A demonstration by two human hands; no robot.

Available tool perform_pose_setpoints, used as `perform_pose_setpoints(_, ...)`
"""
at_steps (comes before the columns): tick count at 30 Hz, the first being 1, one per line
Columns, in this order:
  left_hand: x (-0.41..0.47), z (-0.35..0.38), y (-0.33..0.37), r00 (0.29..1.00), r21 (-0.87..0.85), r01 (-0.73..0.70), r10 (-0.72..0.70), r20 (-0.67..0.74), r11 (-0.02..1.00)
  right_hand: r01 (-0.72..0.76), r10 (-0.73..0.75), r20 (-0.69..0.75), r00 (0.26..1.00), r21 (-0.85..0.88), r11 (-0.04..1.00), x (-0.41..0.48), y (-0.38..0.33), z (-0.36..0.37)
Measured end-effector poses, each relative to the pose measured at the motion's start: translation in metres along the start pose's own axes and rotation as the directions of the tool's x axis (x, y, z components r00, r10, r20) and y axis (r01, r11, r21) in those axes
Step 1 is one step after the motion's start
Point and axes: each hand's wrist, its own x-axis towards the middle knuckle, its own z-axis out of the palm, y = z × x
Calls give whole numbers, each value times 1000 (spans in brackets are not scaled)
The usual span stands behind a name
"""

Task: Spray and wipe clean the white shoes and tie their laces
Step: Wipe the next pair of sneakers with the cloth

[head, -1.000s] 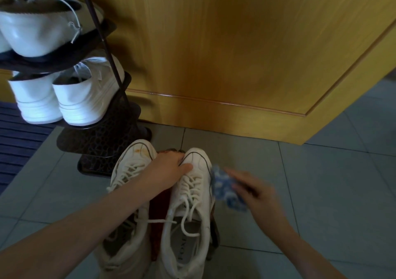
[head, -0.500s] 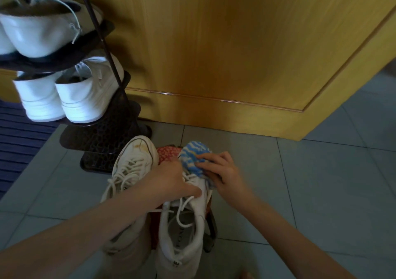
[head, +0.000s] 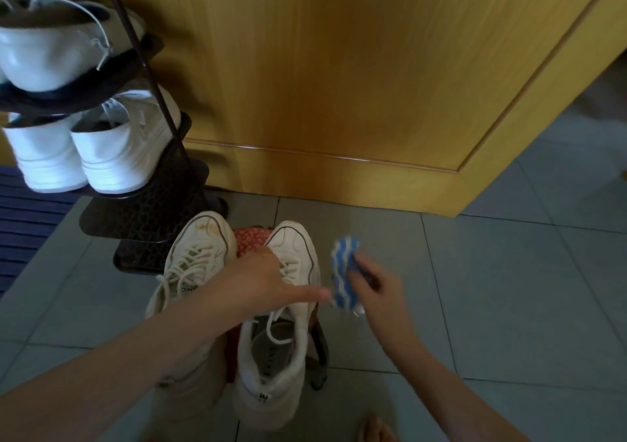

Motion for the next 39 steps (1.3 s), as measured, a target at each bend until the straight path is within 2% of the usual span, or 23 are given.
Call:
perform_pose_setpoints(1,-1,1,1,1000,13,-8,8,17,1000,6,-6,-12,1000,-9,1000,17,-5,5)
perform_pose_setpoints(3,2,5,-2,999,43,-18,17,28,999,24,-15,73,997,-120,993,42,-14,25)
perform_pose_setpoints(5,7,8,-7,999,24,-46,47,-2,999,91,-42,166,985,-296,951,49,-8,42)
perform_pose_setpoints(7,10,8,-10,998,52,-52,53,-25,997,179,-123,167,978,-380,907,40,-4,44)
perform_pose_setpoints(10,9,8,-12,998,55,-54,56,-37,997,238,-207,123,971,-349,906,10,5,32)
perform_pose_setpoints(15,5,6,-12,994,55,-70,74,-77,996,253,-194,249,949,-232,939,-48,23,27)
perform_pose_setpoints(17,3,5,-11,994,71,-73,79,-79,995,262,-209,247,946,-208,942,-55,26,28)
perform_pose_setpoints(19,2,6,-12,993,73,-75,81,-82,994,240,-214,163,963,-164,957,-50,25,33)
perform_pose_setpoints(21,1,6,-11,991,70,-81,88,-98,994,217,-219,-2,976,-138,966,-40,21,45)
perform_pose_setpoints(23,-1,7,-11,989,90,-78,89,-119,993,160,-170,-120,978,-87,983,-23,17,55)
perform_pose_setpoints(25,-1,7,-11,989,107,-69,82,-121,992,107,-118,-161,980,-75,991,2,11,61)
perform_pose_setpoints(29,-1,6,-10,992,119,-59,72,-104,991,12,-26,-141,990,-98,995,41,5,60)
perform_pose_setpoints(35,1,9,-9,990,112,-49,63,-125,993,-48,53,-60,997,93,995,-23,10,49)
perform_pose_setpoints(39,2,9,-11,989,98,-58,70,-127,994,-86,104,-116,988,148,985,-32,17,56)
